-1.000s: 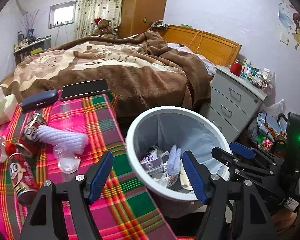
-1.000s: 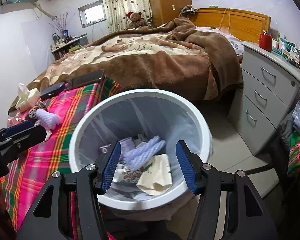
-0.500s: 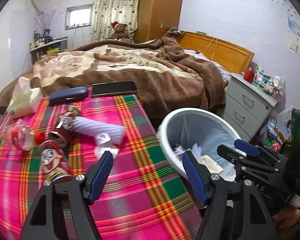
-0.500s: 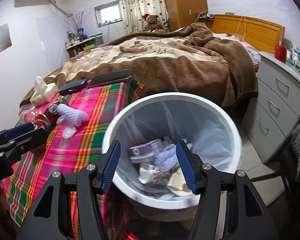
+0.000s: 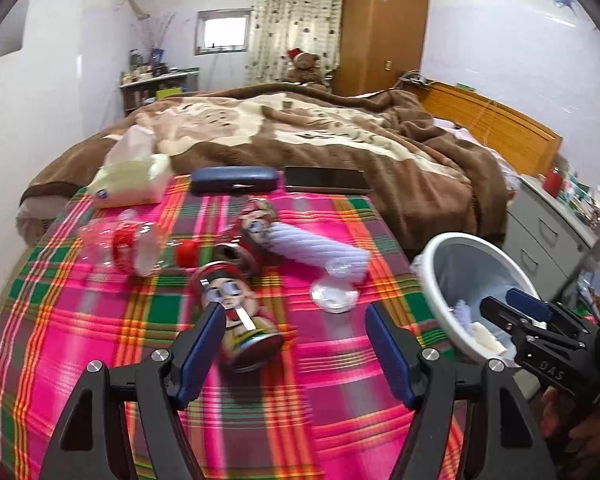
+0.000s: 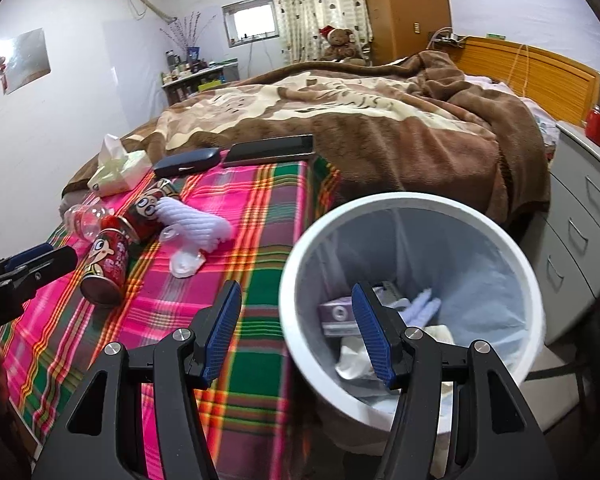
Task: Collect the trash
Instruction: 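Move both tools back over the cloth toward the cartoon cans and cup, then grasp the red cartoon can with the left gripper while the right grasps the clear plastic cup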
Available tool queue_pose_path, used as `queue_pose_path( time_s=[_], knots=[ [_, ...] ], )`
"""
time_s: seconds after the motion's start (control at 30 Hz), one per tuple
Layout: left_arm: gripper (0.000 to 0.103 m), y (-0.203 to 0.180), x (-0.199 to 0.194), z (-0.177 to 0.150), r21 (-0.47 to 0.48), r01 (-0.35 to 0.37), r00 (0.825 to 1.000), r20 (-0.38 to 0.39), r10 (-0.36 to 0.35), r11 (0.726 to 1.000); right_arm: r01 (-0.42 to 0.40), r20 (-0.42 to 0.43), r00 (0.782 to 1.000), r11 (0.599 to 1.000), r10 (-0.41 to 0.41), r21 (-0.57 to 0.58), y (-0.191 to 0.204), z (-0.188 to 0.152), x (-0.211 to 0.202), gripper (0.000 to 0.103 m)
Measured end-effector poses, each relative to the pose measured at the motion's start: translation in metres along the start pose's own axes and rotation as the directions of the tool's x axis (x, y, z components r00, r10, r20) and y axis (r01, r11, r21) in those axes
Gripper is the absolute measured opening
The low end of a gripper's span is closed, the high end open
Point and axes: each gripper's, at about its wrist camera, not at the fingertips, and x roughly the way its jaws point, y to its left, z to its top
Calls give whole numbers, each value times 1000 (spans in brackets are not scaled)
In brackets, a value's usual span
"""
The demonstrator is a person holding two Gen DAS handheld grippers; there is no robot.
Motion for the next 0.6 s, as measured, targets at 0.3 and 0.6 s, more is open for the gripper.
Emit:
queue_pose_path(
  time_s=[0.3,0.6],
  knots=[
    [72,32,14,-4,-46,-54,998,-27,52,997,-30,-16,999,999,29,-36,23,5,13,59],
    [74,44,54,-10,-109,-78,991,-114,65,991,-53,-28,998,997,51,-63,40,10,23,59]
  ],
)
